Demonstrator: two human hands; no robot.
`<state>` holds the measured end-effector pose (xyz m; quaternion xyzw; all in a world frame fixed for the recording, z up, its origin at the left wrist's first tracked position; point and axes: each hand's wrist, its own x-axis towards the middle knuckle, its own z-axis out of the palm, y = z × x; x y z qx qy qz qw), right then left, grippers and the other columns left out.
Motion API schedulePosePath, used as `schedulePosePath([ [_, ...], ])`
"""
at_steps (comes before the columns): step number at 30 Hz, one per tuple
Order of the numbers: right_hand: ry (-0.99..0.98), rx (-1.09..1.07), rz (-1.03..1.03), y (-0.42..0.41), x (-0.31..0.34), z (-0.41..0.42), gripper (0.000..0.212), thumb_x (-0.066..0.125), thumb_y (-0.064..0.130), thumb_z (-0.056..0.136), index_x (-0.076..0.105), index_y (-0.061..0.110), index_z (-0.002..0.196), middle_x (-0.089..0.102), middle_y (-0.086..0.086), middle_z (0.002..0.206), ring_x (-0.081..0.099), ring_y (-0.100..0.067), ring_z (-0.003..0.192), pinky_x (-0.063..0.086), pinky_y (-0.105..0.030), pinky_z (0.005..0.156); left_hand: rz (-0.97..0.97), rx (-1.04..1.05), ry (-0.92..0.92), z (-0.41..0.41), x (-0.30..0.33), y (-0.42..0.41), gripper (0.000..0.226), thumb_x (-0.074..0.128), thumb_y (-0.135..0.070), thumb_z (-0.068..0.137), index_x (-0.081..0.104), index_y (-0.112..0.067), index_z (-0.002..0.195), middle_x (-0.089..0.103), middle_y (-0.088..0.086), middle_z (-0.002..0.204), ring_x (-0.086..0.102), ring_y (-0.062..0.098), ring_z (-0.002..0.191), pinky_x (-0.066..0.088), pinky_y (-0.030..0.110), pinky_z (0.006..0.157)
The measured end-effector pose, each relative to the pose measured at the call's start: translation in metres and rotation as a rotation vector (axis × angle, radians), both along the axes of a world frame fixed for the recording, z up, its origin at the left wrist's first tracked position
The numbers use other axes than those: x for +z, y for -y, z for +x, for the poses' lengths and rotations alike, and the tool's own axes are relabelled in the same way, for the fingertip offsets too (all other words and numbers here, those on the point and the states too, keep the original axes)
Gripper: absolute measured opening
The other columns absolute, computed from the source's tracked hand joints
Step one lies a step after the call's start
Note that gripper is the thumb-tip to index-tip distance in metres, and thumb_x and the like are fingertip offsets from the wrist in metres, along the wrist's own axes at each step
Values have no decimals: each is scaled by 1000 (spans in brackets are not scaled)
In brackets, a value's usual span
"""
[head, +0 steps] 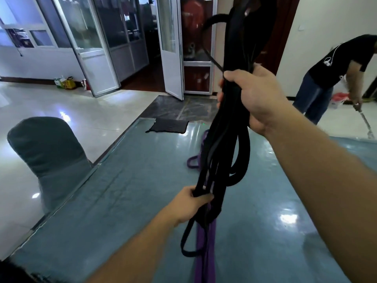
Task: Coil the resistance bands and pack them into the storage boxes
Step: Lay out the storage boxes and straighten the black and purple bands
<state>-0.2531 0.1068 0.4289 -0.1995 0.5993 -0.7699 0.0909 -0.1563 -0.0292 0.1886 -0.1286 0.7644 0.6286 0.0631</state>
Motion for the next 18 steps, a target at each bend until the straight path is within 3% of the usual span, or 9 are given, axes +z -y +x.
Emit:
schedulePosePath([
  [2, -5, -35, 49, -14, -7, -11, 4, 57, 7, 99, 55, 10, 99, 62, -9, 78, 59, -25, 66, 55, -41, 66, 56, 63, 48, 1, -4, 2, 19, 60, -22, 103, 72, -8, 102, 79, 7, 91, 76, 23, 88, 59, 30, 84],
  [4, 8, -55, 132, -27, -22, -22, 4, 58, 9, 99, 55, 12, 99, 62, -10, 80, 59, -25, 66, 54, -40, 65, 90, 175, 78, 1, -4, 8, 18, 57, -24, 104, 64, -7, 101, 76, 13, 80, 74, 27, 79, 58, 39, 80],
  [9, 53, -116, 306, -51, -73, -41, 5, 59, 7, 93, 54, 9, 94, 56, -16, 79, 54, -25, 60, 48, -36, 55, 64, 244, 94, -6, 15, 27, 19, 62, -27, 100, 62, -8, 98, 65, 11, 69, 62, 26, 66, 48, 35, 66],
  [15, 116, -90, 536, -67, -138, -43, 13, 62, 8, 88, 59, 0, 97, 65, -22, 73, 60, -28, 58, 52, -42, 60, 188, 255, 36, -15, 50, 32, 5, 63, -13, 96, 63, -8, 96, 56, 9, 73, 57, 25, 68, 46, 34, 64],
  [18, 105, -70, 611, -62, -170, -35, 15, 66, 11, 84, 64, 5, 98, 73, -11, 72, 63, -19, 54, 54, -38, 60, 244, 240, 69, -21, 66, 24, 29, 59, -5, 83, 65, 3, 110, 58, 14, 82, 57, 25, 72, 46, 35, 68],
])
